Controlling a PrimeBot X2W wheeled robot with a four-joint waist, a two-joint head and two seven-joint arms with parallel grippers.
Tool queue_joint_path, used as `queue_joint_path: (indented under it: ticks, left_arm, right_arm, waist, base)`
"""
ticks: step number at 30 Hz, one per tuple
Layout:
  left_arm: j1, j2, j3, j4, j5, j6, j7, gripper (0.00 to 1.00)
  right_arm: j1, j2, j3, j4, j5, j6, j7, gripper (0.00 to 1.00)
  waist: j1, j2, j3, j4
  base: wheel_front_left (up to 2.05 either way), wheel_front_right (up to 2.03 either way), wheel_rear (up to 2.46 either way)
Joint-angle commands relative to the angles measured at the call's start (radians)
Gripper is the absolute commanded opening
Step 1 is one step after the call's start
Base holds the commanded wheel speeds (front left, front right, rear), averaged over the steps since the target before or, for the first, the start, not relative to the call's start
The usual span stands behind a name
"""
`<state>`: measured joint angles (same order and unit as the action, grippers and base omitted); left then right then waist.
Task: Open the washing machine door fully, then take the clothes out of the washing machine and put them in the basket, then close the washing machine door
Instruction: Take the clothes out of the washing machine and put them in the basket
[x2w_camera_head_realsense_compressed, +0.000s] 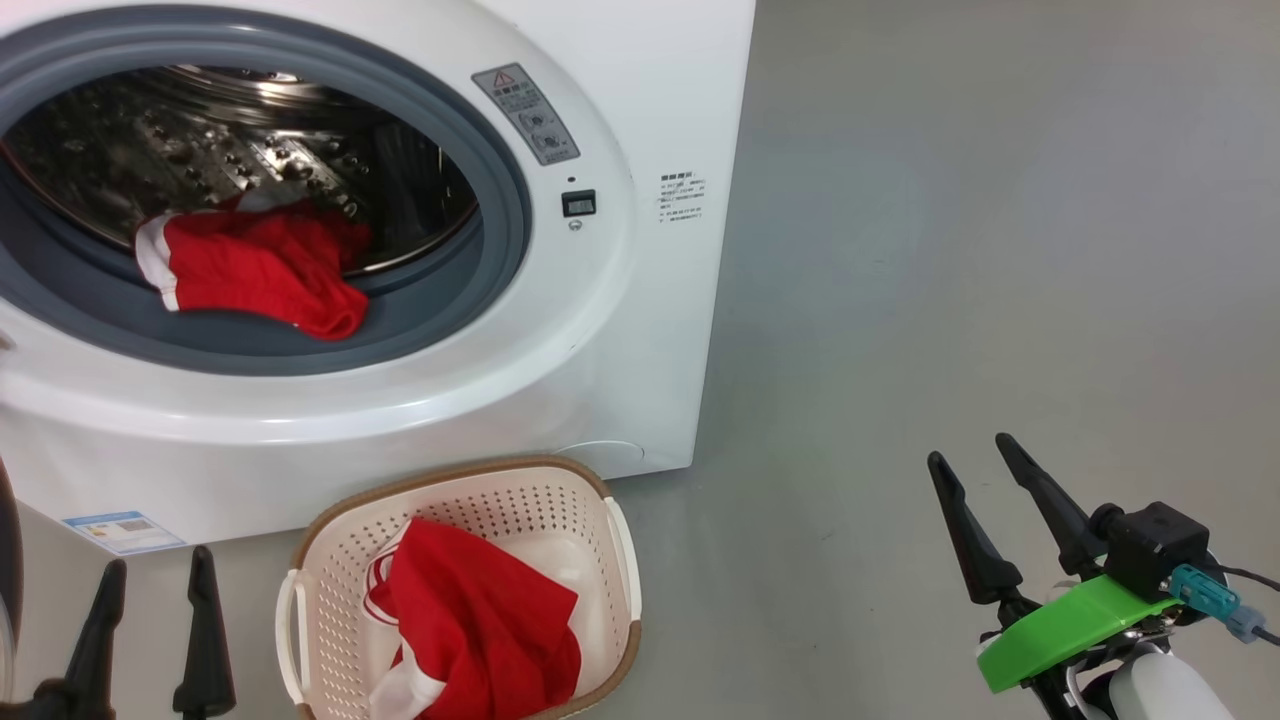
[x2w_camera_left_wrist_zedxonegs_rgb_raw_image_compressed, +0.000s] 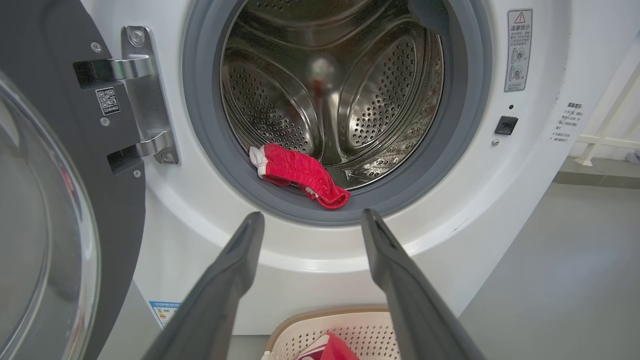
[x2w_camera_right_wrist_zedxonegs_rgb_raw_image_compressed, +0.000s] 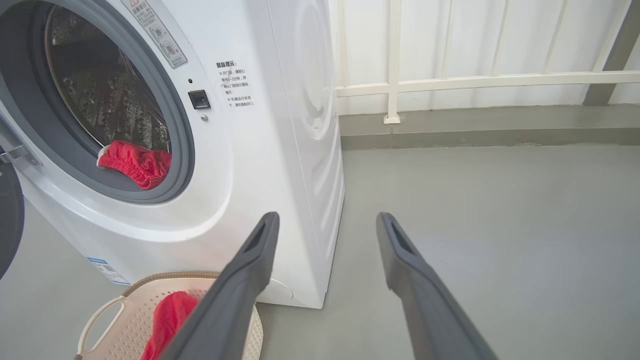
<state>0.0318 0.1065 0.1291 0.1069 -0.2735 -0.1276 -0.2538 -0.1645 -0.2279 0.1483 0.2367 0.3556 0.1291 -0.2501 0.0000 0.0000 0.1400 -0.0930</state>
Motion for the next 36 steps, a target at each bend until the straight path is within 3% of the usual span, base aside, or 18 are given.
queue_joint_path:
  ticks: [1, 26, 36]
  left_arm:
    - [0.006, 0.008, 0.043, -0.043, 0.011, -0.002, -0.008, 1.0]
    - [0.03, -0.012, 0.047, -0.09, 0.013, -0.003, -0.008, 1.0]
    - [-0.152, 0.032, -0.027, 0.026, 0.035, -0.001, 0.065, 1.0]
  right_arm:
    - [0.012, -0.014, 0.013, -0.026, 0.008, 0.002, -0.012, 1.0]
    - [0.031, -0.007, 0.0, -0.031, 0.006, 0.002, -0.012, 1.0]
    - [0.012, 0.008, 0.002, -0.037, 0.003, 0.002, -0.012, 1.0]
  waist:
    - [0.0, 0.0, -0.001, -0.001]
    - [0.0, 0.0, -0.009, 0.005]
    - [0.0, 0.0, 0.041, 0.02]
  base:
    - [0.0, 0.0, 0.0]
    - [0.0, 0.0, 0.0]
    - [0.0, 0.0, 0.0]
